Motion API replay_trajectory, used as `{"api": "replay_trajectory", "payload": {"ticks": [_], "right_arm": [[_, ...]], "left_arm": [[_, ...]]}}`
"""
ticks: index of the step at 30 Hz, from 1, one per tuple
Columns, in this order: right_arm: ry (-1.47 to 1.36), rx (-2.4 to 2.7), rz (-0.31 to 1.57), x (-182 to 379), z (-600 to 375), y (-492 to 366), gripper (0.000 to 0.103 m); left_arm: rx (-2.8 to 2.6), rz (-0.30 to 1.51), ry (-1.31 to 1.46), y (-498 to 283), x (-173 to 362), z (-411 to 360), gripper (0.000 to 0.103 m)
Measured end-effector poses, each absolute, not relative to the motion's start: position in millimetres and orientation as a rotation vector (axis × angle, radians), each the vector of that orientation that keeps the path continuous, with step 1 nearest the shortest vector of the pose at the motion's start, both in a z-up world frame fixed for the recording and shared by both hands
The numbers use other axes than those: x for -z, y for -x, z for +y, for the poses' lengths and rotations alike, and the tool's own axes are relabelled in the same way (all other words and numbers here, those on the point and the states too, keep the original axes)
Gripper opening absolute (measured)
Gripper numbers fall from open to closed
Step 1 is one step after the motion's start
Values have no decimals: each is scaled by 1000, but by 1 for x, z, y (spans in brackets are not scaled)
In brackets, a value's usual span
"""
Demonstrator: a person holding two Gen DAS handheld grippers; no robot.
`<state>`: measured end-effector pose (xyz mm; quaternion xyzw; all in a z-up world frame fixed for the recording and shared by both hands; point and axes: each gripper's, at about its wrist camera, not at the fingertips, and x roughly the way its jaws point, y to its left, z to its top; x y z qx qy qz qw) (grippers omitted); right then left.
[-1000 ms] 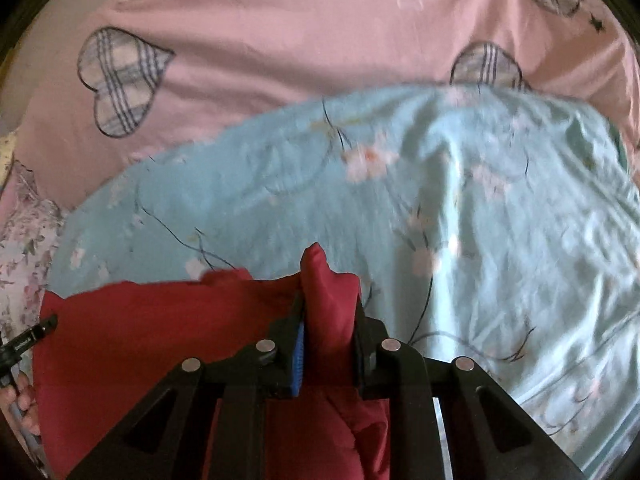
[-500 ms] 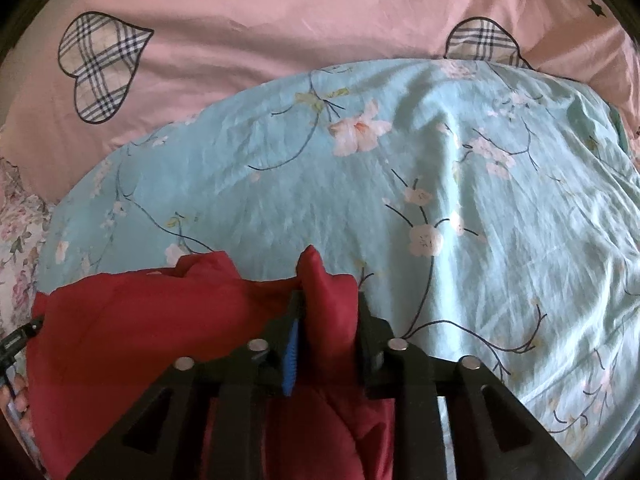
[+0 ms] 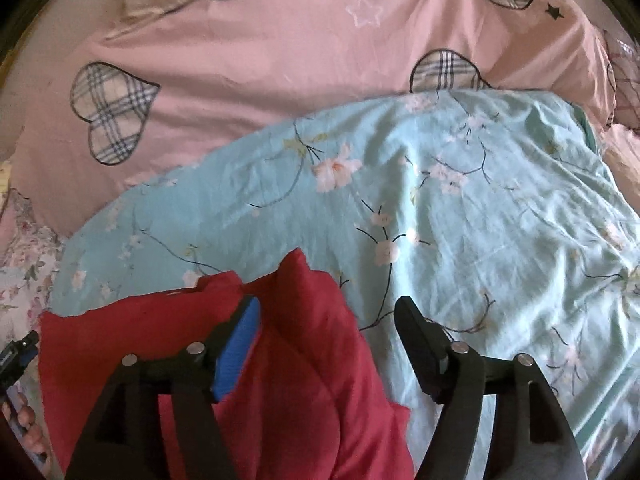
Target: Fold large clothes
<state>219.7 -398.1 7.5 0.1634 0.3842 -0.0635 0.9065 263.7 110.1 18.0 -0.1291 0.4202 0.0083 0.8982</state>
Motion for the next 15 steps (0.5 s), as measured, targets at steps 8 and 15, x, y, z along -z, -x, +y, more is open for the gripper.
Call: {"api": "replay_trajectory", "payload": {"ticks": [8, 15], "right_arm": [[-229, -17, 842, -6, -360, -186, 82], [-275, -19, 824, -4, -362, -145, 82]], "left_arm": [[78, 869, 178, -217, -22, 87, 71], [113, 870, 175, -182, -24, 87, 71]]}}
